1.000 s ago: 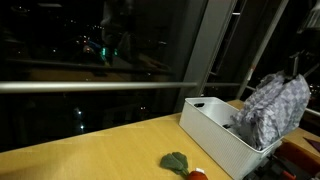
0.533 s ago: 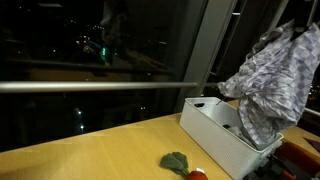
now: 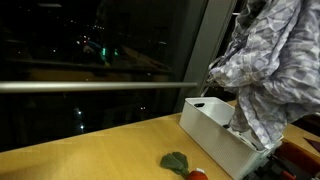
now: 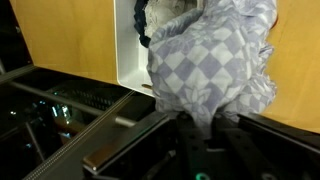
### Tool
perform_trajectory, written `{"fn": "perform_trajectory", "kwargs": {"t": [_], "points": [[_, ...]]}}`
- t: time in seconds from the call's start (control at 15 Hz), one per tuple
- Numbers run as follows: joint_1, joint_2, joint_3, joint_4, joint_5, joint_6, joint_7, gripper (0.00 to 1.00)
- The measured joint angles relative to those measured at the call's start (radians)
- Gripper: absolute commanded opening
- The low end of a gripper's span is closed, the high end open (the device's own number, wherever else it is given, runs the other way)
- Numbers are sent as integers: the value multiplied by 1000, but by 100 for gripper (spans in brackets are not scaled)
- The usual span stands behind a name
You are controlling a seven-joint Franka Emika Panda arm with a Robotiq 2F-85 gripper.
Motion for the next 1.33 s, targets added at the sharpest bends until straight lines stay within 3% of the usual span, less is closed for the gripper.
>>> {"fn": "perform_trajectory", "kwargs": {"t": [0.2, 0.33, 0.53, 0.73, 0.87, 0.93, 1.07, 1.33], "points": [[96, 130, 39, 137, -87, -94, 36, 3], [170, 227, 40, 226, -130, -133, 53, 38], [262, 361, 41, 361, -187, -186, 68, 57], [312, 447, 40, 475, -223, -234, 69, 79], [352, 462, -18, 512, -216, -242, 61, 94], [355, 462, -33, 519, -215, -244, 60, 100], [319, 450, -38, 514, -197, -246, 60, 100], [141, 345, -60, 405, -51, -210, 48, 100]]}}
